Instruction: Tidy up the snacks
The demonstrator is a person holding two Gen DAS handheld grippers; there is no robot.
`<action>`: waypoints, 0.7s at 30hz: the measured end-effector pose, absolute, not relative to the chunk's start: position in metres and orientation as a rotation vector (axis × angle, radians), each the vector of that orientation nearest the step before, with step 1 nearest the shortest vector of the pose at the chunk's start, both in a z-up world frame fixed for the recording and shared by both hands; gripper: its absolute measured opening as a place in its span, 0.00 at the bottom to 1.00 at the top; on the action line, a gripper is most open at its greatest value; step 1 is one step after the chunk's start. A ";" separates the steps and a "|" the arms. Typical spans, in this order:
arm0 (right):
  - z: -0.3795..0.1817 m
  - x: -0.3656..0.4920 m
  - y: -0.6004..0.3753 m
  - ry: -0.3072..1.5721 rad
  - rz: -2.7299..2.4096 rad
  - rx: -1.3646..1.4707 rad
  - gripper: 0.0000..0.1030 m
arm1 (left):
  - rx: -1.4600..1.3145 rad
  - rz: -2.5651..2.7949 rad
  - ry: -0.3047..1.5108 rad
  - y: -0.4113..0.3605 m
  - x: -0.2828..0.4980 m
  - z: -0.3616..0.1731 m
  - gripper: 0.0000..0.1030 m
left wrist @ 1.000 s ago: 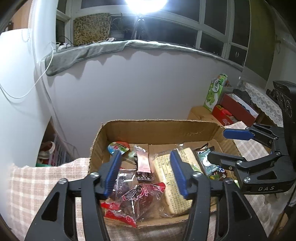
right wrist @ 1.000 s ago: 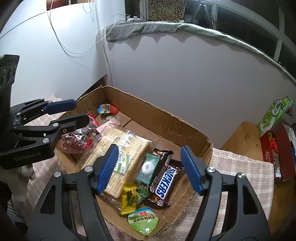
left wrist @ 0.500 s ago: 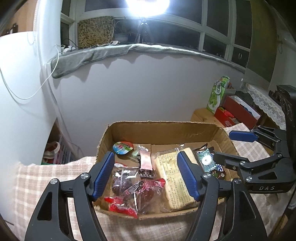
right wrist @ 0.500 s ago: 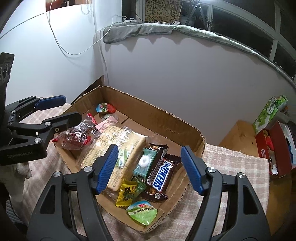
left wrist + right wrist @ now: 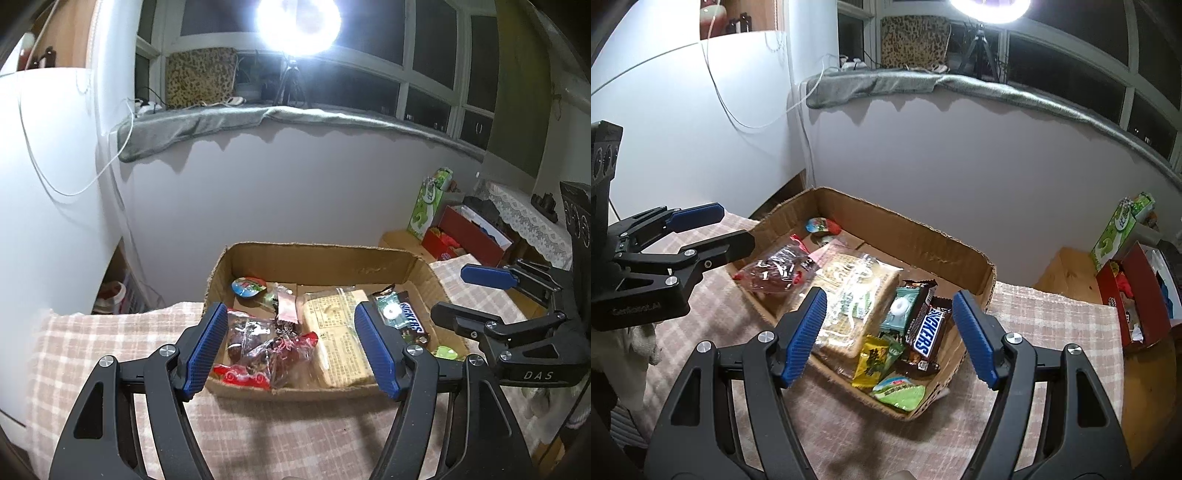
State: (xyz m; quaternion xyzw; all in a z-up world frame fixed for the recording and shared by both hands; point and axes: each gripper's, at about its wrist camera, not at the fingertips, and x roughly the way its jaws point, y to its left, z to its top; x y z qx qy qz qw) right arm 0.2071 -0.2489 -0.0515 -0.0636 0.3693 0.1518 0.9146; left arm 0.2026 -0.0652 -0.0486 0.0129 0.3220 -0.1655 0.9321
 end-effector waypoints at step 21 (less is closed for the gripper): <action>-0.034 0.128 -0.255 0.634 0.278 -0.033 1.00 | -0.016 -0.266 0.606 -0.051 0.137 -0.050 0.77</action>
